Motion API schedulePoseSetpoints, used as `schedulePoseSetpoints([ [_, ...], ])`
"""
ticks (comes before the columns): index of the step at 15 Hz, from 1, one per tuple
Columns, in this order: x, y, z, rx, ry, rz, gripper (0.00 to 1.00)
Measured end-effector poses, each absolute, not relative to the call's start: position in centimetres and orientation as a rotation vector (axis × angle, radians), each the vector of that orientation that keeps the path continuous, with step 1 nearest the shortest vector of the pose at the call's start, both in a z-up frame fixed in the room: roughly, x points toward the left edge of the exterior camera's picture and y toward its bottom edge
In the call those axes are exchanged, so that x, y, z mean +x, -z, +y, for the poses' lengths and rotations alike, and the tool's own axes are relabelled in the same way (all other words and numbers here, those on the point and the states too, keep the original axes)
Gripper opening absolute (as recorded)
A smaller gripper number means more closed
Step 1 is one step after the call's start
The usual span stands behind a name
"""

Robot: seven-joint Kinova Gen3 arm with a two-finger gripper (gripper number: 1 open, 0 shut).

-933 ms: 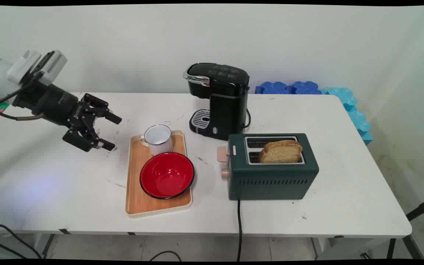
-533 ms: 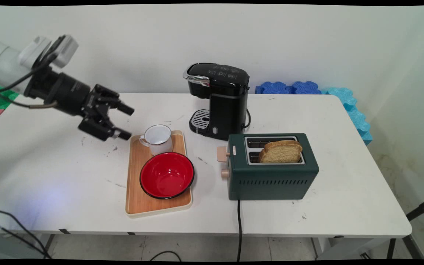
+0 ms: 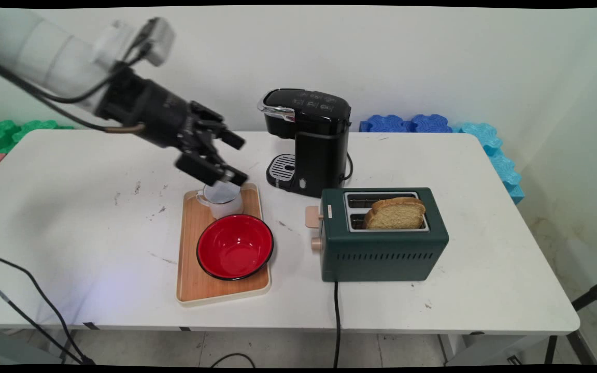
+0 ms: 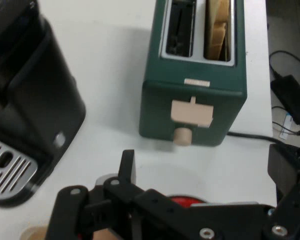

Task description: Press the toaster switch

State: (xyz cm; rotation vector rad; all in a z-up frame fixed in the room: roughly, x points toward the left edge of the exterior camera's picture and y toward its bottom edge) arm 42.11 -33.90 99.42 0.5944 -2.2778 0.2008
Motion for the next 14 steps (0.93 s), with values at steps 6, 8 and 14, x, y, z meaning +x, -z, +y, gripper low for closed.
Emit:
schedulePoseSetpoints([
  [6,36.2,-96.9,-36.0,0.538,-0.197,-2.366,0.00],
  [8,34.6,-95.4,-36.7,0.507,-0.195,-2.402,0.00],
  [14,31.2,-92.6,-38.4,0.440,-0.183,-2.467,0.00],
])
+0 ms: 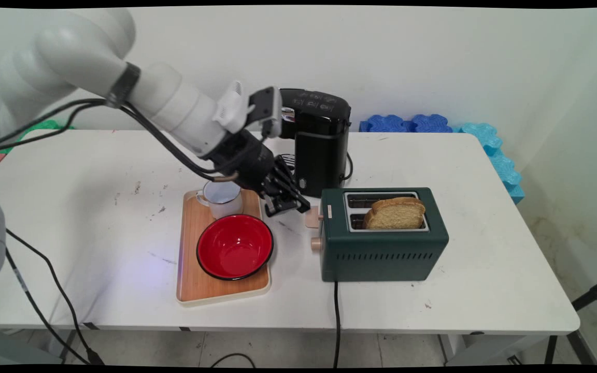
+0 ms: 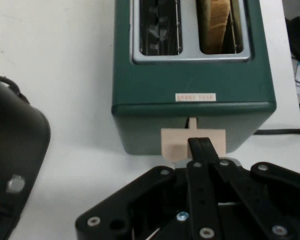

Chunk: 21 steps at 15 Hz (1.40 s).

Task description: Press the toaster switch

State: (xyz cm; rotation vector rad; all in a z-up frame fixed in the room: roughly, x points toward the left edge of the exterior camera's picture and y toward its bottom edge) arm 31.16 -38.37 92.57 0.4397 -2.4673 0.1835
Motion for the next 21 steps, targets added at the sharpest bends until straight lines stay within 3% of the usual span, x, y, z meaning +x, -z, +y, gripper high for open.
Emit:
schedulePoseSetpoints([
  [21,27.6,-88.1,-39.3,0.345,-0.189,-2.536,0.00],
])
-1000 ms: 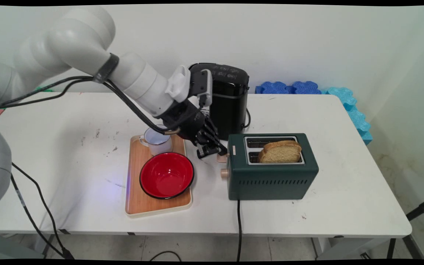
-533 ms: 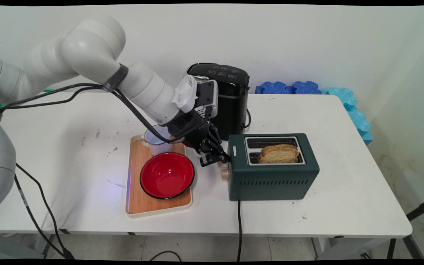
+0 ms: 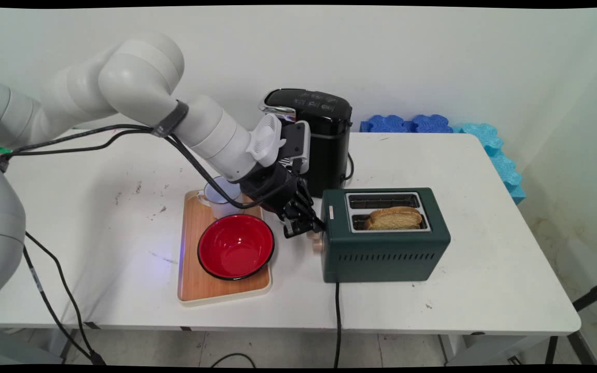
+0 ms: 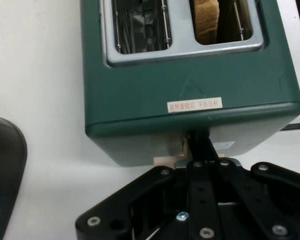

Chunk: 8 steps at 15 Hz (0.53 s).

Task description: Press the toaster switch

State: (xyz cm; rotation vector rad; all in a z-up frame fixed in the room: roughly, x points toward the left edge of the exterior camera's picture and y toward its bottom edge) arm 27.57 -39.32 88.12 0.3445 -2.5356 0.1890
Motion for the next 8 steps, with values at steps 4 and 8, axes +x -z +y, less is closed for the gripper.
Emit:
schedulePoseSetpoints([
  [4,27.55,-87.66,-39.39,0.337,-0.195,-2.540,0.00],
  [8,27.60,-87.32,-39.40,0.331,-0.198,-2.543,0.00],
])
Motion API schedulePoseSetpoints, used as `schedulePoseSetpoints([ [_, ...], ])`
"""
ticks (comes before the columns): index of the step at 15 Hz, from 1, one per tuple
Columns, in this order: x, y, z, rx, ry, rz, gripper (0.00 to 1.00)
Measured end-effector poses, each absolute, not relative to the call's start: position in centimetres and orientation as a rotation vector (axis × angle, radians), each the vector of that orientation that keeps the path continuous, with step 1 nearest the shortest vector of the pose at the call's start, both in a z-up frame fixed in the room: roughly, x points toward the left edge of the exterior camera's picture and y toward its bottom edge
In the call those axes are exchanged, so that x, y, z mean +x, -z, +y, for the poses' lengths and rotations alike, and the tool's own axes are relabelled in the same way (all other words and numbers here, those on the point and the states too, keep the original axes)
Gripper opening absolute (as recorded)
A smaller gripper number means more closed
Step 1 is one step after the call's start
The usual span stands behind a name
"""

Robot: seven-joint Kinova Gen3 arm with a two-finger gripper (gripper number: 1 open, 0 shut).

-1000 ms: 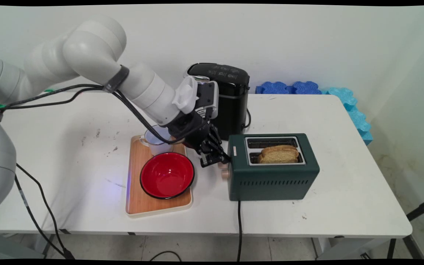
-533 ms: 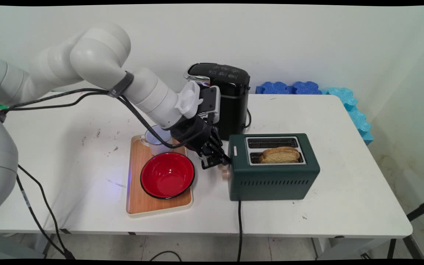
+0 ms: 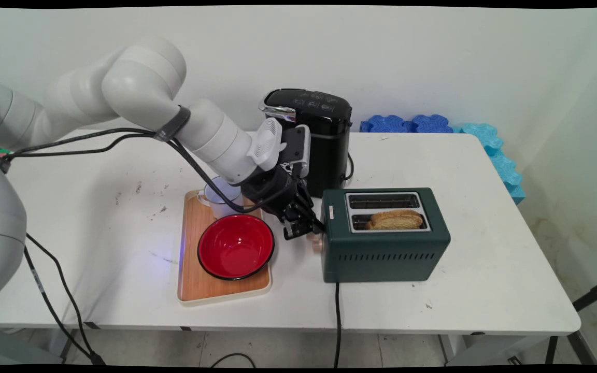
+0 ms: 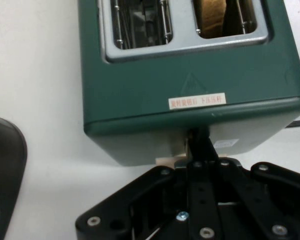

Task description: Press the toaster switch

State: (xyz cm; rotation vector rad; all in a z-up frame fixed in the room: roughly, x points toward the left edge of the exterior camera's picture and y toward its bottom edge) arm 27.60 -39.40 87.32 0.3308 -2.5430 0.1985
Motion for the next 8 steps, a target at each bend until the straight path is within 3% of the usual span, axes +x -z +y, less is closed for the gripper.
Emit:
schedulePoseSetpoints([
  [8,27.95,-86.99,-39.14,0.315,-0.202,-2.551,0.00],
])
